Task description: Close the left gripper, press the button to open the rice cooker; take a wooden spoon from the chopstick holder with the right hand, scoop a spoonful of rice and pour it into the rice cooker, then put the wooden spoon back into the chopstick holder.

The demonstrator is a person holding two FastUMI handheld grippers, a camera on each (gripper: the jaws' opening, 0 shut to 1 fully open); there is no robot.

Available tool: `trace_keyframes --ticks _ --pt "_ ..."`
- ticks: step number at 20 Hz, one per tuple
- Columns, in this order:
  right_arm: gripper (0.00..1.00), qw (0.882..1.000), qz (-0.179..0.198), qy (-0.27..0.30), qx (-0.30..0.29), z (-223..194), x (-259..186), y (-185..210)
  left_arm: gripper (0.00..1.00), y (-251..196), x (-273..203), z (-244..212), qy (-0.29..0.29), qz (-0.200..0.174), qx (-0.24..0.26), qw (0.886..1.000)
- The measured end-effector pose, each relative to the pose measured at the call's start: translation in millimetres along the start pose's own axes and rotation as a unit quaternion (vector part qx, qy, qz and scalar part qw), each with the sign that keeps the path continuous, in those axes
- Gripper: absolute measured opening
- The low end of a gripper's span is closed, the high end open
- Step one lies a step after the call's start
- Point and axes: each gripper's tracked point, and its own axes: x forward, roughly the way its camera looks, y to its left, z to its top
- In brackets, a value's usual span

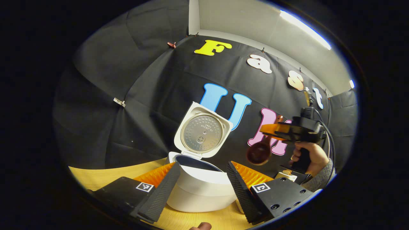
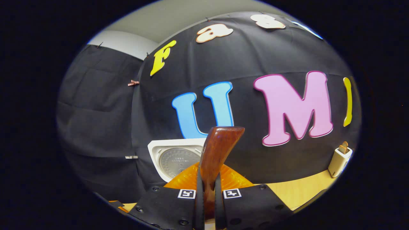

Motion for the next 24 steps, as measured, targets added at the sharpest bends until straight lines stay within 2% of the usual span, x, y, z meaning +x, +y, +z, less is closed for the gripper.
trace_keyframes --ticks 6,12,15,19,24 --pt "0.17 0.998 -0.046 -0.009 -0.032 32.1 -94.8 -90.1 0.95 -21.1 -0.7 0.2 -0.003 -0.014 0.007 1.000" --pt "0.17 0.991 -0.123 -0.001 -0.051 27.8 -173.6 -197.3 0.95 -37.8 -0.8 -0.1 -0.005 -0.017 0.023 1.000" --pt "0.17 0.987 -0.154 0.014 -0.041 2.5 -200.5 -246.9 0.95 -47.7 -2.3 3.0 -0.012 -0.022 0.024 0.999" --pt "0.16 0.973 -0.210 0.036 -0.091 -32.1 -223.2 -309.9 0.95 -58.3 0.1 -2.4 -0.010 -0.025 0.028 0.999" --pt "0.17 0.967 -0.231 0.054 -0.089 -67.7 -233.1 -343.2 0.95 -68.6 3.0 -11.7 -0.003 -0.025 0.045 0.999"
